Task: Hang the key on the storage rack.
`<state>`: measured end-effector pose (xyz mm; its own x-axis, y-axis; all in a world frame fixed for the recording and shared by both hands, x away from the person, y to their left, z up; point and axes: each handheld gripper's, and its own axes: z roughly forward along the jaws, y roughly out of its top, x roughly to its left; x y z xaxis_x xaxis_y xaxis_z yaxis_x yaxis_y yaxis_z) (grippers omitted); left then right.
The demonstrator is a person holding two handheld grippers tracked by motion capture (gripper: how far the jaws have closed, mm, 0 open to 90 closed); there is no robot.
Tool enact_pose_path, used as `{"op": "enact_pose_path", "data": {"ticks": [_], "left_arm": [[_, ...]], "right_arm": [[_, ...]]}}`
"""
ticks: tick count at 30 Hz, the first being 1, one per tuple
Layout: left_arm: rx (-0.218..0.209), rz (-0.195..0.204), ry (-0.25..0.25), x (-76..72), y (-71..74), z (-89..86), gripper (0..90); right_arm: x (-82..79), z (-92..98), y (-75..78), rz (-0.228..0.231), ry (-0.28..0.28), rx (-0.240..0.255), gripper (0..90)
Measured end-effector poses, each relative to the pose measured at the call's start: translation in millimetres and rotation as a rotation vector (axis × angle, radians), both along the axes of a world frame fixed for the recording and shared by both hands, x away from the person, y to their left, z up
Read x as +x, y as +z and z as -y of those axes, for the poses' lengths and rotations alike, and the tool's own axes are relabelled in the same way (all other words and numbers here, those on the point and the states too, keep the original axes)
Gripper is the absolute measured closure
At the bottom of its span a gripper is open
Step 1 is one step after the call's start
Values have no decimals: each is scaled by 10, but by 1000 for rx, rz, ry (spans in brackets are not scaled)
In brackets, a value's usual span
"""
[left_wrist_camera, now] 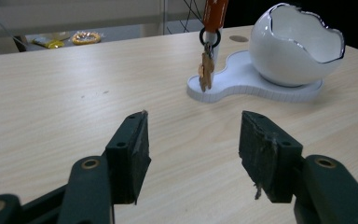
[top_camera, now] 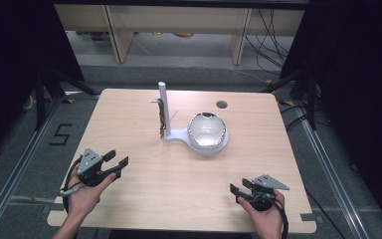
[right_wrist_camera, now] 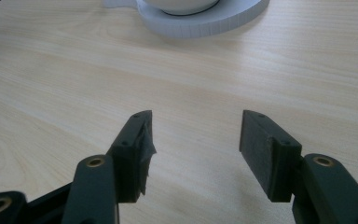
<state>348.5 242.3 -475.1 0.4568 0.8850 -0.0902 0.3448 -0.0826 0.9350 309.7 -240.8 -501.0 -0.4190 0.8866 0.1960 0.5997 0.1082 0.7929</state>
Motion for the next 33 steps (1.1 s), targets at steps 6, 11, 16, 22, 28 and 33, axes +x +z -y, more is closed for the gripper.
{"op": "enact_pose_path", "data": {"ticks": [6,11,16,22,28,33], "left_arm": [[2,-26,26,-76,-141,-77,418],[19,-40,28,-123,-260,-118,415],[20,-45,33,-149,-353,-156,408],[34,-31,33,-162,-442,-198,393],[15,-11,44,-167,-487,-205,386],[14,7,66,-191,-485,-206,384]], "right_arm": [[2,0,-1,-1,3,-1,451],[0,2,0,-4,4,6,450],[3,2,-2,1,3,1,449],[3,0,-3,2,2,-3,449],[8,-4,-13,8,2,6,448],[-2,-15,-16,-5,-5,13,448]]}}
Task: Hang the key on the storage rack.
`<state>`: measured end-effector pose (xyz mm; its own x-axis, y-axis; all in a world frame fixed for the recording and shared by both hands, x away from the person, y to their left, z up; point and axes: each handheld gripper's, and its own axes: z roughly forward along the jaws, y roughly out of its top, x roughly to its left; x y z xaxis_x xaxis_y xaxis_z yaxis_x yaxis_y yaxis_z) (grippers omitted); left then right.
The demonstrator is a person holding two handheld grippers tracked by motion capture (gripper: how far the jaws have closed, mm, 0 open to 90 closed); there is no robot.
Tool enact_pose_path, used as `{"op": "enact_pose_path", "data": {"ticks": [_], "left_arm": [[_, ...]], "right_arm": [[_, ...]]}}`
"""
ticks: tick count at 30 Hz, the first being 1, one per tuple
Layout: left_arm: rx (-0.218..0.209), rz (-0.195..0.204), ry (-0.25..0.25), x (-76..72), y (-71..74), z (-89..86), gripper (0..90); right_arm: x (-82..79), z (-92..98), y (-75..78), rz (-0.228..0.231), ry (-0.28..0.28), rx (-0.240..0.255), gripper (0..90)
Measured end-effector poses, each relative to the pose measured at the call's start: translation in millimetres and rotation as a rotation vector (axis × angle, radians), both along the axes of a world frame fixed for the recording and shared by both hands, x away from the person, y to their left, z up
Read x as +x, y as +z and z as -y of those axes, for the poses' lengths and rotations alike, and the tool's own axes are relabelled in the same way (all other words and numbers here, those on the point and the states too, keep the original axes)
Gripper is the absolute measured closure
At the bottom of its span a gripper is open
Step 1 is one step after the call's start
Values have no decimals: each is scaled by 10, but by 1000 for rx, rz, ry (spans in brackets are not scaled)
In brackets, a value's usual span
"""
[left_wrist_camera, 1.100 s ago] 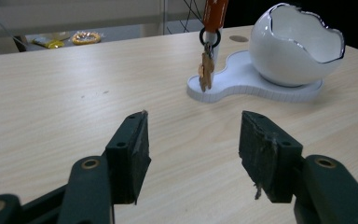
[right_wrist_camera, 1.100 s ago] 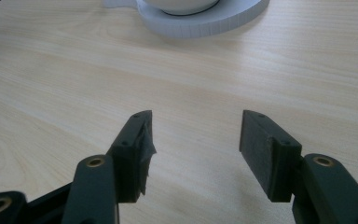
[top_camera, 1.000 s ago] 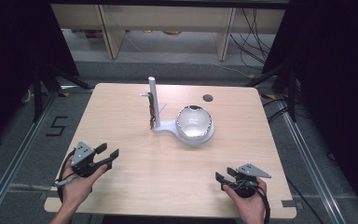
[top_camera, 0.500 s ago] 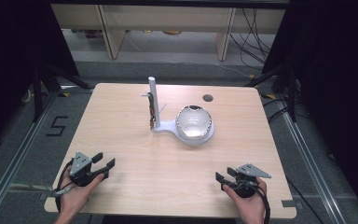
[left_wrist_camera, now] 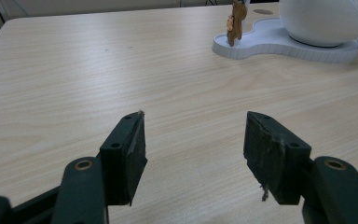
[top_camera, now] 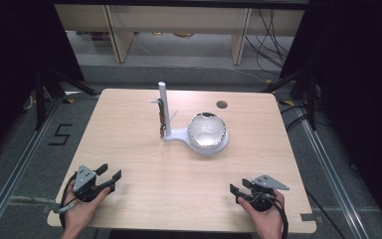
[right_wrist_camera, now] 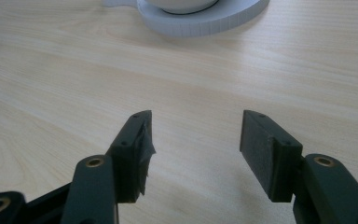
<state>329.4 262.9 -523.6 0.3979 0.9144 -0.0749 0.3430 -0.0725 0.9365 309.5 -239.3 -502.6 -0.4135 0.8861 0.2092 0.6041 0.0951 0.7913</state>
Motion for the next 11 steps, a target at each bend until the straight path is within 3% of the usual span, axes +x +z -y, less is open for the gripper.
{"op": "enact_pose_path", "data": {"ticks": [4,6,9,10,11], "left_arm": [[-1,13,12,-12,0,-6,383],[-11,19,12,-9,-3,-15,379],[-23,21,17,-11,-5,-21,371],[-22,18,24,-17,-1,-24,369],[-19,17,28,-18,0,-28,368]], "right_arm": [[13,8,-15,3,15,-10,447],[21,11,-22,7,-2,-43,447],[-8,-11,-9,-26,-7,-5,447],[0,-17,-21,-16,-3,6,447],[16,9,-22,9,14,-27,446]]}}
